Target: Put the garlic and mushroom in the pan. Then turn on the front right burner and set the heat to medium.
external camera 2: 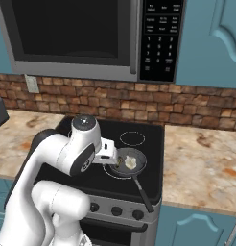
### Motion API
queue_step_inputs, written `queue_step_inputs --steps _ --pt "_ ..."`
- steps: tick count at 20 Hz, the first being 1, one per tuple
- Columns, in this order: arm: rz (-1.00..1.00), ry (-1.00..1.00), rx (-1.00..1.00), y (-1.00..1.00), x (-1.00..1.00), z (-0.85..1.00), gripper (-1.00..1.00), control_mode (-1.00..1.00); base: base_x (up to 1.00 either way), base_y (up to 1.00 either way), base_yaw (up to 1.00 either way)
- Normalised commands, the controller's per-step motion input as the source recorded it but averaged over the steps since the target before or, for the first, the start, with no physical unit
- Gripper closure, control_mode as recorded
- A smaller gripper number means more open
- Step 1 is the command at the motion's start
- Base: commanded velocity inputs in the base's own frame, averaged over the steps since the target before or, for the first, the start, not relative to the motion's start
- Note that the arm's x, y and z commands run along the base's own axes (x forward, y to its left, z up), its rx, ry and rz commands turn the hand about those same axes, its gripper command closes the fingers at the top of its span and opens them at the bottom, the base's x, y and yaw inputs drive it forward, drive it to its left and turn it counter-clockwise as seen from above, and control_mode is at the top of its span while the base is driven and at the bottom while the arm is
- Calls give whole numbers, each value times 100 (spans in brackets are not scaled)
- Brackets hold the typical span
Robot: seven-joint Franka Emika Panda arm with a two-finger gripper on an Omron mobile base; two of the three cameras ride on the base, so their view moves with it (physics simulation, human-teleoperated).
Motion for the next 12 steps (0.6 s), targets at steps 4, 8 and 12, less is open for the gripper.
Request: queue_step_inputs --steps 4,8,12 --pt "0 0 0 0 0 0 -100 100 0 0 0" --pt "0 0 0 0 0 0 -100 100 -2 24 4" --pt "0 0 0 0 0 0 -100 100 -17 51 8"
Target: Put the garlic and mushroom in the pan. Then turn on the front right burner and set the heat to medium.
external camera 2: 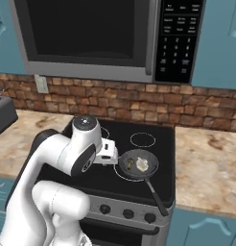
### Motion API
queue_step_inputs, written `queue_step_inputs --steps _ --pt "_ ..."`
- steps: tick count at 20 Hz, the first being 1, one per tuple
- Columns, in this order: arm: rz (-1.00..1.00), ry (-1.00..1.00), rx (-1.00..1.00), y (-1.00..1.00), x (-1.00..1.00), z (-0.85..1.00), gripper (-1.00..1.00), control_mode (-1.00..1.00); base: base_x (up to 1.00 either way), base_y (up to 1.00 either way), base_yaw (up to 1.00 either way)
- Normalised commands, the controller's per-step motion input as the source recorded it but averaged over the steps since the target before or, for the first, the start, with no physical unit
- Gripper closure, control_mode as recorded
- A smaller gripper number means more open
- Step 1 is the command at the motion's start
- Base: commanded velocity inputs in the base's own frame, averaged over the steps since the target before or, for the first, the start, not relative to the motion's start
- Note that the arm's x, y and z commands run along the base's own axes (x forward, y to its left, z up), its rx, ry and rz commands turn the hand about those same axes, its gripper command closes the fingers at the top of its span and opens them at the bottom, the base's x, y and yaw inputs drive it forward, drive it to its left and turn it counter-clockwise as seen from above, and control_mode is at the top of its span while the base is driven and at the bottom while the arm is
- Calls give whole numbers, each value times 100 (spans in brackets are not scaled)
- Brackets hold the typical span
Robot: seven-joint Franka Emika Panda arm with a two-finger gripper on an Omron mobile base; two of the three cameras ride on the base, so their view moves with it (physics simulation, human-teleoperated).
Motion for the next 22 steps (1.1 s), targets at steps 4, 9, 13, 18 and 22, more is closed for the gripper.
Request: queue_step_inputs --steps 4,9,13,18,22 --pt "0 0 0 0 0 0 -100 100 0 42 1" --pt "0 0 0 0 0 0 -100 100 0 26 0" --pt "0 0 0 0 0 0 -100 100 -14 44 0" --pt "0 0 0 0 0 0 -100 100 -14 39 0" --pt "0 0 0 0 0 0 -100 100 13 12 0"
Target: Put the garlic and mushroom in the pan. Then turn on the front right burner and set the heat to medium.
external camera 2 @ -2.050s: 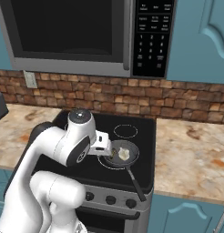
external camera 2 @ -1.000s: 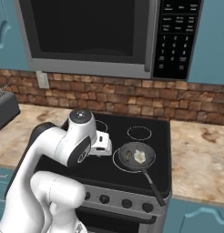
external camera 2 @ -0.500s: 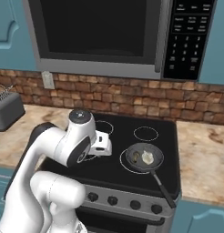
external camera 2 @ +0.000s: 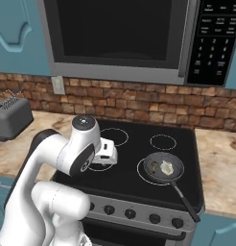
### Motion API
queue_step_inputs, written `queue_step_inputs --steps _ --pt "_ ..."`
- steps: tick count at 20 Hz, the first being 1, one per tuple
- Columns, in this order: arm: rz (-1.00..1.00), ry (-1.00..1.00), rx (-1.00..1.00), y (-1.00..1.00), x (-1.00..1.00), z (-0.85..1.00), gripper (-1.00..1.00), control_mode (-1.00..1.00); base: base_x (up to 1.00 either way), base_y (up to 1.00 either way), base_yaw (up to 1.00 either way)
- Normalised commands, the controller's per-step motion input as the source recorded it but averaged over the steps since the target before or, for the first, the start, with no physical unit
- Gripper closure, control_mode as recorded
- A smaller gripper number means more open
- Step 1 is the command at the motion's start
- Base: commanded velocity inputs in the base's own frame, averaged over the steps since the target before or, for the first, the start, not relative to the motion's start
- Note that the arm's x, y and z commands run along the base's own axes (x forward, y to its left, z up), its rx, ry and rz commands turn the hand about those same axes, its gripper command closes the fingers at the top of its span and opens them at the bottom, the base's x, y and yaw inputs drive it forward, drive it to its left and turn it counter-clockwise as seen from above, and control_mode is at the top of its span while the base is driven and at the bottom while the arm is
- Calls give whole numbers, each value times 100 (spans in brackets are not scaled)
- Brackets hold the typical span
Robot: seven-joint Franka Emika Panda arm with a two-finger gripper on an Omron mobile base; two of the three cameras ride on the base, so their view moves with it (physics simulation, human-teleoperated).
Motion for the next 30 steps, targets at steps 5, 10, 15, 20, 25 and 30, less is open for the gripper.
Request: queue_step_inputs --steps 5,10,15,20,25,30 --pt "0 0 0 0 0 0 -100 100 0 2 0" --pt "0 0 0 0 0 0 -100 100 0 0 0" --pt "0 0 0 0 0 0 -100 -100 0 0 0" --pt "-1 -7 4 -12 9 0 -100 -100 0 0 0" --pt "7 -15 13 -80 -2 0 -100 -100 0 0 0" --pt "18 -30 2 -57 -54 6 -100 -100 0 0 0"
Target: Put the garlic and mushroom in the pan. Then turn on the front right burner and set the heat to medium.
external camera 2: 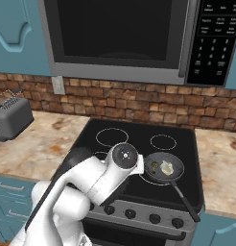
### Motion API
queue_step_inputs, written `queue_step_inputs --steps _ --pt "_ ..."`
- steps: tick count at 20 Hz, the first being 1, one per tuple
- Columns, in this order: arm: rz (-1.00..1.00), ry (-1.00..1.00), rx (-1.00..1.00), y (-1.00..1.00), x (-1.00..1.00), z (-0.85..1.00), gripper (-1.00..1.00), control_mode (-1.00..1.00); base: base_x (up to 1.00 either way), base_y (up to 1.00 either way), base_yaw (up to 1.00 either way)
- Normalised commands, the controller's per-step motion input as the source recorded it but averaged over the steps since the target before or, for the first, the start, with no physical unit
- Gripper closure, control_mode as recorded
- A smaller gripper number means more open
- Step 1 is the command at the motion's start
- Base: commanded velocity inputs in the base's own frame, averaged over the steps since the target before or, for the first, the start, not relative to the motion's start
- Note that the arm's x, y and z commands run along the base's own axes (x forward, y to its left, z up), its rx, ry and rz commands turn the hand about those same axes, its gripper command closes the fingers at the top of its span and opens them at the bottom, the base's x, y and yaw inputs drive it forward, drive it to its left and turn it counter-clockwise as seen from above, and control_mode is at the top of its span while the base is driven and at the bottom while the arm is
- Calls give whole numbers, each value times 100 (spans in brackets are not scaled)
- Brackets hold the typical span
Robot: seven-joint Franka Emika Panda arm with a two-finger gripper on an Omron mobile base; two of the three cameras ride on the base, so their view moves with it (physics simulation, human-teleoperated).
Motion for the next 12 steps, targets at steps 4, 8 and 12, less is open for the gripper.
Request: queue_step_inputs --steps 4,8,12 --pt "0 -32 0 -16 -98 -10 -100 -100 0 0 0" --pt "-3 -36 0 0 -96 -64 -100 -100 0 0 0" --pt "-17 -31 2 13 -77 -49 -100 -100 0 0 0"
